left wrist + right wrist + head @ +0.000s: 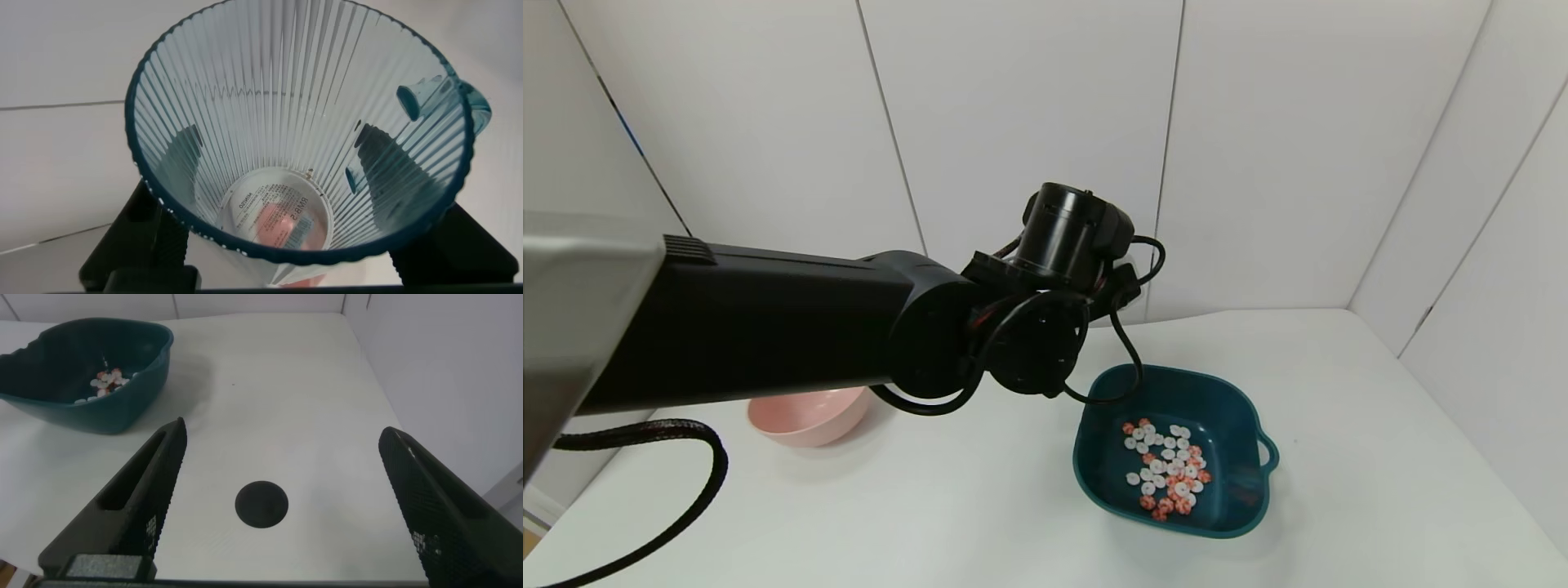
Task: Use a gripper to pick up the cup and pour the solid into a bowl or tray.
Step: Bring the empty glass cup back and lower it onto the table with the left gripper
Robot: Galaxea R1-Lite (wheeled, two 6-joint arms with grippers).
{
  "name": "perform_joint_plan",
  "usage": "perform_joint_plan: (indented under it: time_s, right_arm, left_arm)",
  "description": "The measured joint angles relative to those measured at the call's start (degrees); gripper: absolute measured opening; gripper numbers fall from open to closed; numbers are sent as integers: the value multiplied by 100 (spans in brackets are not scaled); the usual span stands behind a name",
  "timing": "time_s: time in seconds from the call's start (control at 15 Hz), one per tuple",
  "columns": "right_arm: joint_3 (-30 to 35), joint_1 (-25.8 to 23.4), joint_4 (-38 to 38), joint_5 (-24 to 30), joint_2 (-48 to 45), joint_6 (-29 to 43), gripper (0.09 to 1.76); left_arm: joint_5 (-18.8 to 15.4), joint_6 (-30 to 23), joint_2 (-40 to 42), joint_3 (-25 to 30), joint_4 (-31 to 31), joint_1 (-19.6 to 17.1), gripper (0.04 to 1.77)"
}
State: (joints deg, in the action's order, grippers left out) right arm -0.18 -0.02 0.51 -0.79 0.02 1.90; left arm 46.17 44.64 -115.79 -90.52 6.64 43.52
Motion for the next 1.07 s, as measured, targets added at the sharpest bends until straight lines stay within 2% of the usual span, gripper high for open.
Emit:
perform_joint_plan:
  time_s: [0.2, 0.4, 0.53, 0.67, 0.8, 1.07]
  right_arm:
    - [0, 0, 0, 0, 0, 0, 171]
    - [0, 0, 1, 0, 0, 2, 171]
    - [0, 0, 1, 2, 0, 2, 171]
    - [0, 0, 0, 2, 0, 0, 171]
    - [0, -5, 1, 0, 0, 2, 171]
    - [0, 0, 1, 0, 0, 0, 171]
  left_arm:
    - [-833, -866, 254, 424, -17, -254, 132]
    - [-1993, -1865, 542, 789, -63, -483, 132]
    - [-2594, -2667, 686, 909, -83, -610, 132]
    - [-2812, -3335, 788, 997, -95, -717, 132]
    - [-2828, -3747, 820, 1047, -148, -791, 132]
    - [-2822, -3875, 866, 1304, -393, -998, 132]
